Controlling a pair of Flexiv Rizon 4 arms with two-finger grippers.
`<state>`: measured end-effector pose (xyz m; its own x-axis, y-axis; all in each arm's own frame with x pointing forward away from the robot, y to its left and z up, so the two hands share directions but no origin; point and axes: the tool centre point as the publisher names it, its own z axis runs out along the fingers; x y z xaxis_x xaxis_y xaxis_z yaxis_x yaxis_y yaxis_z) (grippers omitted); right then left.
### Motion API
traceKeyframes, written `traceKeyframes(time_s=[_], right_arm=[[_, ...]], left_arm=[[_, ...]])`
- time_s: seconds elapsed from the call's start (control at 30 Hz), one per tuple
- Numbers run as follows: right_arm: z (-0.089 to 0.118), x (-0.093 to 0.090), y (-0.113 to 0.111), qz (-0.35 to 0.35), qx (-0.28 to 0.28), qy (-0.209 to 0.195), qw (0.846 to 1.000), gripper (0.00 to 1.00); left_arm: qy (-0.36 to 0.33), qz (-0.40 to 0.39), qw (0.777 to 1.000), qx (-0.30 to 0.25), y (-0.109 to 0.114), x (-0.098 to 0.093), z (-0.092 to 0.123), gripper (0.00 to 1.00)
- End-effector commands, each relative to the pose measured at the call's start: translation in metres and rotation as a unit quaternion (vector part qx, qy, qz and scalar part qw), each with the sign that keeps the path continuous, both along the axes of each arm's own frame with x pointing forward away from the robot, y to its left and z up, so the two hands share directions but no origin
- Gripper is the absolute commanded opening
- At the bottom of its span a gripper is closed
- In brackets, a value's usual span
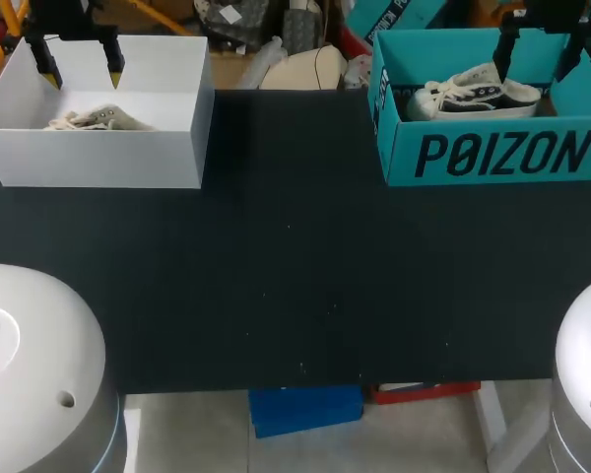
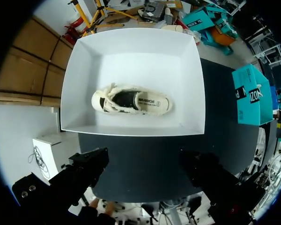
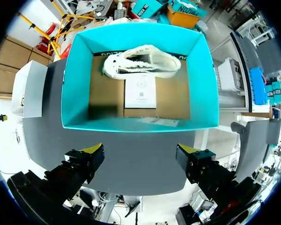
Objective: Take the shoe out of the shoebox, open the shoe tongue, remove and reinsert the insole, then place the shoe into the shoebox
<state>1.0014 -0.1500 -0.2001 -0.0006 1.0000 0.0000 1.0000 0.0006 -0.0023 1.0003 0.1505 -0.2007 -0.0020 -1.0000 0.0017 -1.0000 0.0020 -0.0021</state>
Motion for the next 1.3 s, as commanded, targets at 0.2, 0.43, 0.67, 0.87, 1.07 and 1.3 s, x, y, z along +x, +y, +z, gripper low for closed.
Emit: traceKeyframes(time_s=[0.2,0.43,0.67,0.87,1.07,1.3], right_arm=[[0.014,-0.024,-0.001,0.462,-0.015,0.013,0.887,1.0],[0.014,-0.024,-0.001,0.462,-0.015,0.013,0.887,1.0],[0.014,-0.024,-0.001,0.462,-0.015,0.013,0.887,1.0],[0.012,-0.002,-0.004,0.596,-0.018,0.036,0.802,1.0],[0.003,0.025,-0.001,0.661,0.006,0.033,0.75,1.0],[-0.022,0.066,0.002,0.691,0.006,0.027,0.723,1.0]], left_arm=[[0.0,0.0,1.0,0.0,0.0,0.0,0.0,1.0],[0.0,0.0,1.0,0.0,0.0,0.0,0.0,1.0],[0.0,0.0,1.0,0.0,0.0,0.0,0.0,1.0],[0.0,0.0,1.0,0.0,0.0,0.0,0.0,1.0],[0.0,0.0,1.0,0.0,0.0,0.0,0.0,1.0],[0.0,0.0,1.0,0.0,0.0,0.0,0.0,1.0]])
